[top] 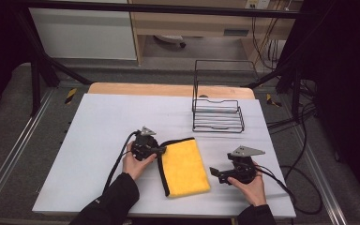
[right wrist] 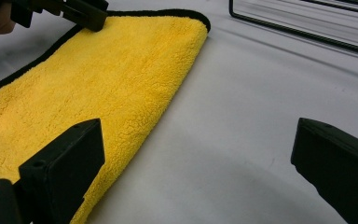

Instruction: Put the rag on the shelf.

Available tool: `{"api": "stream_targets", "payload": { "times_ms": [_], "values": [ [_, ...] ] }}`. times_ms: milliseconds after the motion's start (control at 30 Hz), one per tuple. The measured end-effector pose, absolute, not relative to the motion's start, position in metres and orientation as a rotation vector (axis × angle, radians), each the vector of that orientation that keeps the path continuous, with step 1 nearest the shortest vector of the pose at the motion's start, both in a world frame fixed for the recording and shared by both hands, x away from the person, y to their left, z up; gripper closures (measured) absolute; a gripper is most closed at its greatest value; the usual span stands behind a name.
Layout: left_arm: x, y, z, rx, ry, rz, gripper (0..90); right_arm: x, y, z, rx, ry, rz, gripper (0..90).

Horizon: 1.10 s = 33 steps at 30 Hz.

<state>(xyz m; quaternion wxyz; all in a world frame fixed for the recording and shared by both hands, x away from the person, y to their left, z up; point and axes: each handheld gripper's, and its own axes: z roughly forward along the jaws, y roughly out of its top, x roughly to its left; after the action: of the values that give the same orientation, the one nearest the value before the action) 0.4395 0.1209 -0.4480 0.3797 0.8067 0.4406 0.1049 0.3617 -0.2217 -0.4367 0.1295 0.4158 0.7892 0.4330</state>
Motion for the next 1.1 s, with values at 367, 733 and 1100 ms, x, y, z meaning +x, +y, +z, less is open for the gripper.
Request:
{"api": "stream_targets", "payload": {
  "times_ms": [367, 733, 1100],
  "values": [
    [0.438, 0.116, -0.448, 2.054, 1.162, 0.227, 63.8, 0.363, -0.222, -0.436, 1.214, 2.285, 1.274, 3.9],
    [0.436, 0.114, -0.446, 2.068, 1.15, 0.236, 75.3, 0.368, -0.221, -0.436, 1.231, 2.269, 1.292, 3.8],
    [0.436, 0.112, -0.447, 2.1, 1.124, 0.252, 75.3, 0.384, -0.205, -0.435, 1.224, 2.261, 1.302, 2.1]
  ]
}}
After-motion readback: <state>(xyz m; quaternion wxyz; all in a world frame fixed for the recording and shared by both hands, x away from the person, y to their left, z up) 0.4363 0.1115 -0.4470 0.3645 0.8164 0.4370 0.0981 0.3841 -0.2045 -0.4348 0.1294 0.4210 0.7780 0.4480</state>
